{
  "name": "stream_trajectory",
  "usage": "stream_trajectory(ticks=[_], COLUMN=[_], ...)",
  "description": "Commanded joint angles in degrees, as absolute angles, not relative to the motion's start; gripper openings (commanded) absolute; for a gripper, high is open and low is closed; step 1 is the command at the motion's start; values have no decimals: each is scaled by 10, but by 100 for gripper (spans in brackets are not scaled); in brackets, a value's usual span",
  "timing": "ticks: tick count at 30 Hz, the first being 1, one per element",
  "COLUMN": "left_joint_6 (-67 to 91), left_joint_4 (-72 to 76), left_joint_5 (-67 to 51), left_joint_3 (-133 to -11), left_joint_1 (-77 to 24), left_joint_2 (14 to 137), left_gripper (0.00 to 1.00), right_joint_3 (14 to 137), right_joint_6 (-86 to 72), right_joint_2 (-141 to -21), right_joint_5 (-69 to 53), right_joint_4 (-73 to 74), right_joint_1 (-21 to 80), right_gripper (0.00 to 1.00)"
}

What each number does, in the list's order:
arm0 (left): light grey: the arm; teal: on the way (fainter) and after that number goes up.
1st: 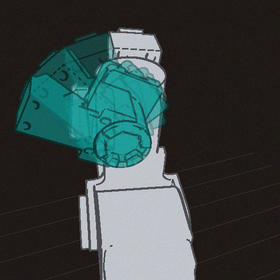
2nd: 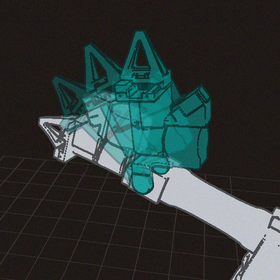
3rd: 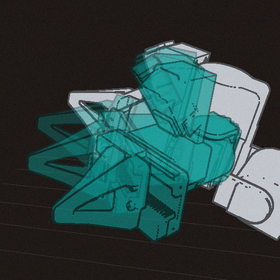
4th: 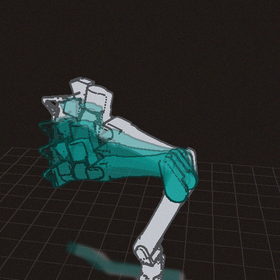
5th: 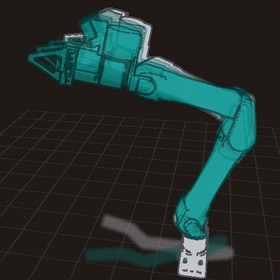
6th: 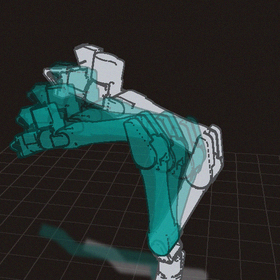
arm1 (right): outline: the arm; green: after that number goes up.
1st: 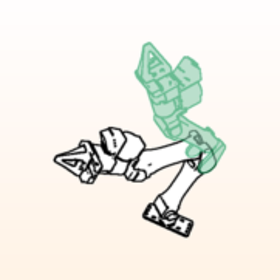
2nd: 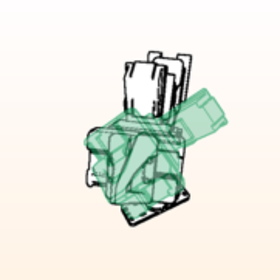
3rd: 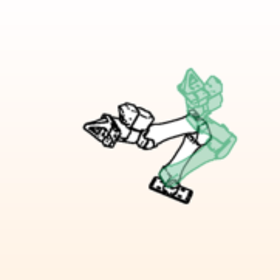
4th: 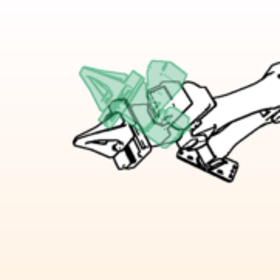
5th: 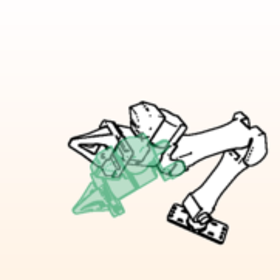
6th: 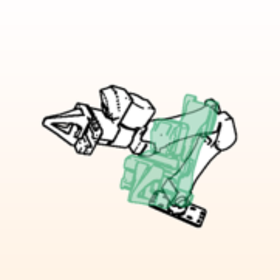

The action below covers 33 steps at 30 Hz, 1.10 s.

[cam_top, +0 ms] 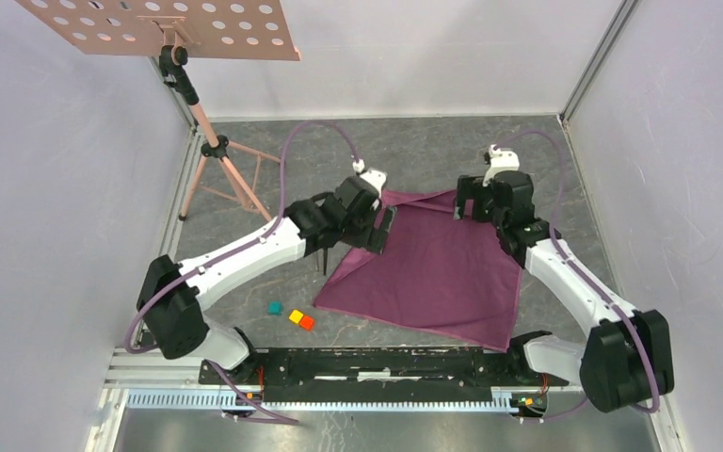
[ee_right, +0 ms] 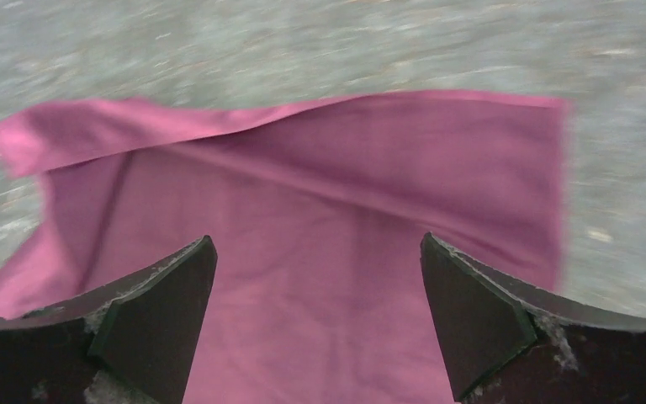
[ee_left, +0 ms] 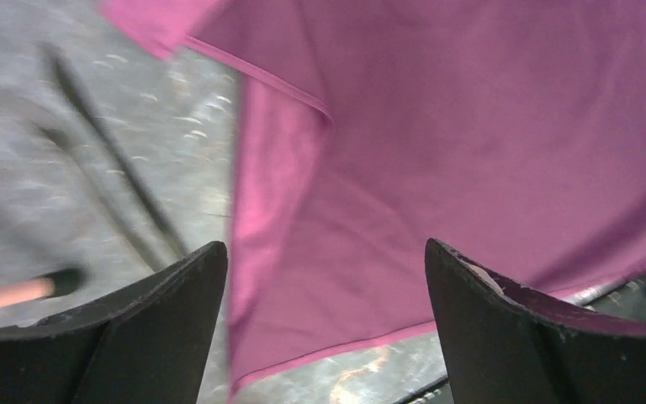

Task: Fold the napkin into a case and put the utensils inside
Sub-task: Flatten out the crumpled napkin at the center of the board, then smooth out the napkin at the center of the board.

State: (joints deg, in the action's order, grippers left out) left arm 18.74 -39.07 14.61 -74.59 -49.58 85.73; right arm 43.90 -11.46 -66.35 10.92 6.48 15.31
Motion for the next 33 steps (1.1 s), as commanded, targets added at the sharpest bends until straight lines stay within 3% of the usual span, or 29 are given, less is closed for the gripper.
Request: stream_trajectory(ticks=[1, 6, 13, 23, 29, 33], left_joint_6=[279, 361, 390, 372, 366, 369], left_joint_4=[-205, -68, -117, -255, -298, -295], left_joint_5=[-22, -80, -28, 44, 50, 48], left_joint_3=[-615, -448, -358, -390, -402, -396], left_joint_1=[-510, -511, -510, -510, -510, -510], left_joint_2=[826, 749, 579, 363, 338, 331], left_gripper=[94, 94, 96, 99, 99, 99], right_joint_3=[408, 345, 404, 464, 532, 580], right_joint_6=[-209, -394, -463, -576, -597, -603], right_joint_2=[-716, -811, -953, -1113, -1185, -1232], right_joint_5=[-158, -247, -137, -137, -147, -141], right_joint_4=[-57, -333, -387, -509, -536, -549], right_joint_1=[152, 172, 255, 261, 249, 232], right_gripper=[96, 98, 98, 94, 78, 73])
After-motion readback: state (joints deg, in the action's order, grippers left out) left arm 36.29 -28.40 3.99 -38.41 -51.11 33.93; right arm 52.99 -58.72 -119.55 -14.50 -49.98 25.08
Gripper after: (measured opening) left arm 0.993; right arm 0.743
